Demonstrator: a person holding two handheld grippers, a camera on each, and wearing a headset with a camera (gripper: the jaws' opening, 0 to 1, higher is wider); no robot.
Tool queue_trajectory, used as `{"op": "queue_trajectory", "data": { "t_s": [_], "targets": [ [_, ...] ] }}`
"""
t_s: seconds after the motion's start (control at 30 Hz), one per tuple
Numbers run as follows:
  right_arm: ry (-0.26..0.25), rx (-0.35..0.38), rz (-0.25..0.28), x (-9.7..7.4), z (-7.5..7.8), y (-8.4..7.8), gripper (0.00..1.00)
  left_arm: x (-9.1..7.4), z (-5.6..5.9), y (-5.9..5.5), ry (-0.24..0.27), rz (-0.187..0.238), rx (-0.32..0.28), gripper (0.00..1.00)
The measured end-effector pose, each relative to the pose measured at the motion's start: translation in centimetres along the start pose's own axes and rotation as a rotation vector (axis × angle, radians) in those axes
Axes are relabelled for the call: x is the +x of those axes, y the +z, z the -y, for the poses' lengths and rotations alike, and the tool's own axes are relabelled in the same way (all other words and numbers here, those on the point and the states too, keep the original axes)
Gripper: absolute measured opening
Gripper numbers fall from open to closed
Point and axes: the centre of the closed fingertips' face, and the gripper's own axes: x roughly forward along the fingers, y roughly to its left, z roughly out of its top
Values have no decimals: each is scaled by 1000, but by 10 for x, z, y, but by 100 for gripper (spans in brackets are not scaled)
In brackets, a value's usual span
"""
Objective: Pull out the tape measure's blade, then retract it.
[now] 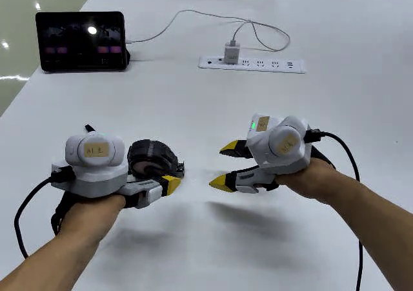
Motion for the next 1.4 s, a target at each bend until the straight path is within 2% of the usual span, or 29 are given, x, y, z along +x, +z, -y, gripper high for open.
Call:
{"op": "queue_trajectory", "data": {
  "t_s": [0.37, 0.67, 0.97, 1.1, 1.17, 1.4],
  "targets": [
    [-56, 41, 7, -23, 1, -13, 43, -8, 0, -1, -23, 23, 60, 75],
    [-96, 79, 10, -41, -2, -27, 48, -13, 5, -4, -57, 34, 101, 77],
    [-142, 136, 42, -59, -3, -35, 56, -18, 10, -5, -87, 52, 140, 80],
    [-167, 145, 55, -68, -2, -37, 58, -23, 13, -2, -101, 75, 158, 82],
    [-180, 158, 73, -72, -3, -38, 62, -24, 14, -1, -110, 81, 160, 84],
    [-216, 191, 89, -84, -4, -46, 70, -29, 17, 0, -132, 108, 166, 87]
  ]
}}
